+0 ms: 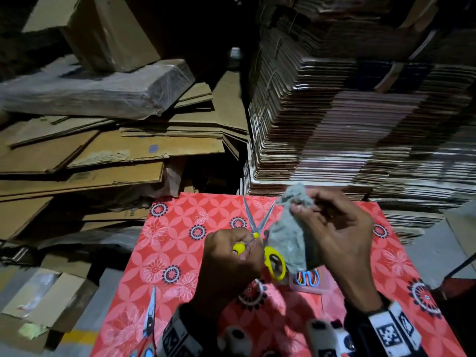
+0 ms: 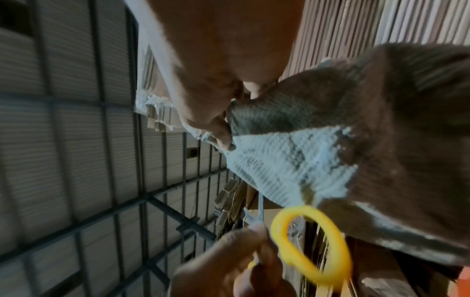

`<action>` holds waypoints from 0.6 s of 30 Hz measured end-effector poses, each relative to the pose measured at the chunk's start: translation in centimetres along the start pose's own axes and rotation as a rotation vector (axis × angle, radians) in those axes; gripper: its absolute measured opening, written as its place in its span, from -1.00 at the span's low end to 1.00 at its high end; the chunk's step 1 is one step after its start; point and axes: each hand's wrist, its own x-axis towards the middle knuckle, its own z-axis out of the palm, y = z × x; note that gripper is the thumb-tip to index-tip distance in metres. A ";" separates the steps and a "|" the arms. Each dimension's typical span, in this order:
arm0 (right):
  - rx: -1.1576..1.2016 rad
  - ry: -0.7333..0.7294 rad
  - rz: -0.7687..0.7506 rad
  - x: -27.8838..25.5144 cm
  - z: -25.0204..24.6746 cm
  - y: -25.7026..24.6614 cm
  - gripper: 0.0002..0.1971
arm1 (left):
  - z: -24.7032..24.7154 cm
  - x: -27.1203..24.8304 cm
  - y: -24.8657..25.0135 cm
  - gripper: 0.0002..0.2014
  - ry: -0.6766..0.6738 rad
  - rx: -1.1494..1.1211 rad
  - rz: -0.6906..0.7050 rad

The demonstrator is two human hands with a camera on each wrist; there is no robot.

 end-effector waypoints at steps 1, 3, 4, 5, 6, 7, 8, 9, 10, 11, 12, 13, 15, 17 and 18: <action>-0.056 -0.054 -0.038 -0.6 0.5 0.0 -0.64 | 0.0 0.1 0.2 -0.57 0.003 -0.007 0.006; -0.132 -0.149 -0.094 -1.5 1.2 0.8 -0.58 | 0.2 0.0 0.9 -0.60 -0.029 -0.027 0.020; -0.151 -0.174 -0.104 -1.6 1.4 1.2 -0.57 | 0.2 0.0 1.2 -0.61 -0.042 -0.031 0.041; -0.169 -0.177 -0.110 -1.6 1.6 1.6 -0.58 | 0.2 0.0 1.3 -0.61 -0.044 -0.023 0.065; -0.185 -0.162 -0.115 -1.5 1.8 1.9 -0.61 | 0.2 0.0 1.3 -0.58 -0.039 -0.007 0.085; -0.199 -0.143 -0.118 -1.3 1.9 2.1 -0.65 | 0.2 0.0 1.2 -0.55 -0.034 0.018 0.103; -0.213 -0.120 -0.119 -1.1 2.0 2.4 -0.68 | 0.2 0.0 0.9 -0.54 -0.035 0.038 0.110; -0.227 -0.092 -0.113 -0.7 2.1 2.7 -0.70 | 0.2 -0.1 0.7 -0.58 -0.049 0.036 0.099; -0.234 -0.059 -0.103 -0.2 2.0 3.1 -0.71 | 0.3 -0.2 0.5 -0.64 -0.067 0.014 0.073; -0.227 -0.025 -0.085 0.5 1.7 3.4 -0.71 | 0.4 -0.4 0.3 -0.69 -0.080 -0.003 0.043; -0.203 0.009 -0.062 1.2 1.4 3.6 -0.70 | 0.5 -0.6 0.0 -0.69 -0.077 -0.017 0.021; -0.164 0.033 -0.038 1.7 0.9 3.6 -0.70 | 0.5 -0.6 -0.1 -0.64 -0.062 -0.026 0.005; -0.079 0.058 -0.012 2.0 0.3 2.8 -0.69 | 0.3 -0.4 -0.2 -0.57 -0.031 -0.044 -0.028; -0.061 0.026 -0.043 1.2 0.1 1.7 -0.65 | 0.1 0.1 -0.2 -0.58 -0.020 -0.064 -0.037; -0.091 -0.024 -0.078 0.6 0.2 1.4 -0.64 | 0.1 0.3 -0.2 -0.57 -0.018 -0.077 -0.032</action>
